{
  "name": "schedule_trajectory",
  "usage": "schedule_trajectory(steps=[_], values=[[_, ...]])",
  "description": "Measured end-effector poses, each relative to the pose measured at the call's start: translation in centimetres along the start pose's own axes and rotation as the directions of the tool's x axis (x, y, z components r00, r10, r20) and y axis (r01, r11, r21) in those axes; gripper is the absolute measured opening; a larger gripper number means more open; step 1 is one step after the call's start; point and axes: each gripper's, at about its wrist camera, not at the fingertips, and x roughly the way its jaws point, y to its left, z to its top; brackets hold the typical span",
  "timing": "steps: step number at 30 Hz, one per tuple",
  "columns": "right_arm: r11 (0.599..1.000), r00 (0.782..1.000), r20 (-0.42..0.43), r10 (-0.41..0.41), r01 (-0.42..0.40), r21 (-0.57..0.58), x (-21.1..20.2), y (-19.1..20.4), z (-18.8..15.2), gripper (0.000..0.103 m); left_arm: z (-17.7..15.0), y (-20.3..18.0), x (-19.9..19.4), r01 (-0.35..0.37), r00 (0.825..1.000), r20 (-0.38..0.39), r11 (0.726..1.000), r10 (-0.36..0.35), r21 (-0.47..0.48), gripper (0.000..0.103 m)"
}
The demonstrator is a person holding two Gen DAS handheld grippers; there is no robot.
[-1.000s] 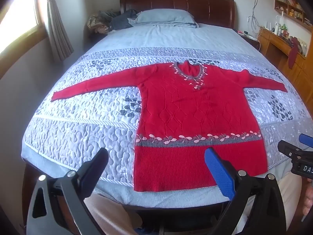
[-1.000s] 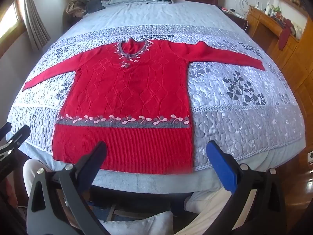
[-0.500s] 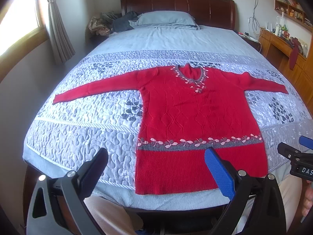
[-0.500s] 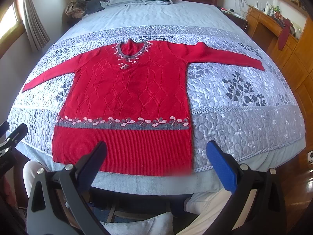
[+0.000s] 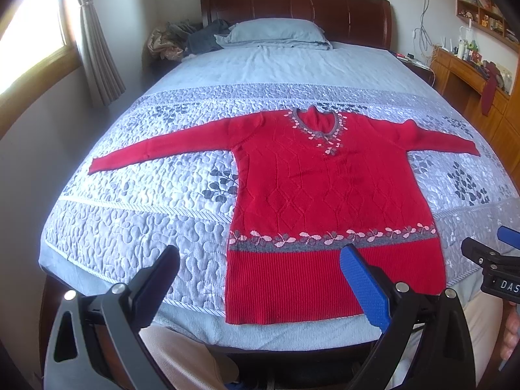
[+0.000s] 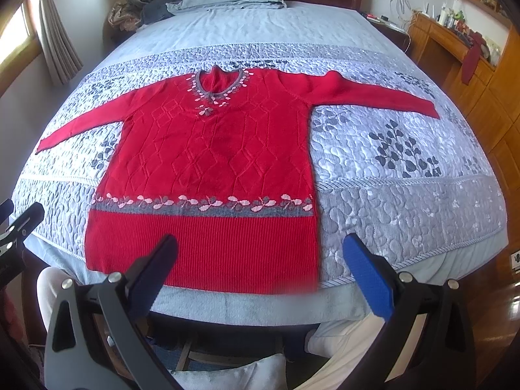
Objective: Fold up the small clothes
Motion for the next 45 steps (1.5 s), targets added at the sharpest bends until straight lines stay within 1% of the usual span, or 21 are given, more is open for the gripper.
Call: schedule_trajectory(steps=[45], values=[[1.0,1.0,-0.013,-0.005,0.005,-0.003,0.8,-0.29,-0.06,0.1,-0.04,0.51,0.93,-0.016,1.0,-0.009,1.0,0.016,-0.005,0.099]])
